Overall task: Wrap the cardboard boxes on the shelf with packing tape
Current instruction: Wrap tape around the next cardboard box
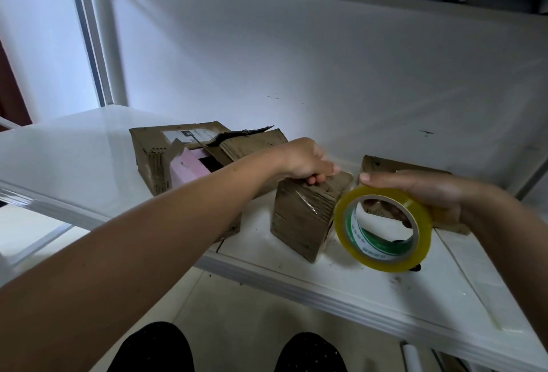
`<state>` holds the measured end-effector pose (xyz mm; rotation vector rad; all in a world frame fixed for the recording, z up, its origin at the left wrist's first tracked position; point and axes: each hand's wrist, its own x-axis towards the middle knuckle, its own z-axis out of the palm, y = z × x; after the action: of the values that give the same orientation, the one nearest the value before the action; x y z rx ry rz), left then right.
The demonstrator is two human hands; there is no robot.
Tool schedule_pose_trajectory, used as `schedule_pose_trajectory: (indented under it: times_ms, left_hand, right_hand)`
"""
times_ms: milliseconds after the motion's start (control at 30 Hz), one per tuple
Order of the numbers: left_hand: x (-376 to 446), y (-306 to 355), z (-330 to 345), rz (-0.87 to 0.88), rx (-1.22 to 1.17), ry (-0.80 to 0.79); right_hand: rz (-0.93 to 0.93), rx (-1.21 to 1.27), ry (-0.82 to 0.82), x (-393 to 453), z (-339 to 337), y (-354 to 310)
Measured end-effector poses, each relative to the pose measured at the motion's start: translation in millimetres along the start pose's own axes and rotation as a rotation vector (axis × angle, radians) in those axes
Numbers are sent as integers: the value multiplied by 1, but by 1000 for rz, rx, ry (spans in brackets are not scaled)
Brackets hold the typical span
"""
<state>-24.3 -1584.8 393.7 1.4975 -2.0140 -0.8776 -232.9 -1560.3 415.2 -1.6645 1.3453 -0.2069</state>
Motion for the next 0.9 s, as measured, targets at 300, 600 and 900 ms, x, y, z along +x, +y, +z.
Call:
schedule_pose_trajectory:
  times_ms: [300, 600, 900]
  left_hand:
    - [-1, 16, -6, 10, 264, -15]
    - [-3, 10, -10, -2, 400, -38]
    - [-1, 9, -8, -11, 367, -68]
  right_hand:
    - [-7, -50, -21, 1, -4, 2]
    - [-6, -123, -8, 14, -2, -3]
    - [7, -117, -12, 16, -3, 0]
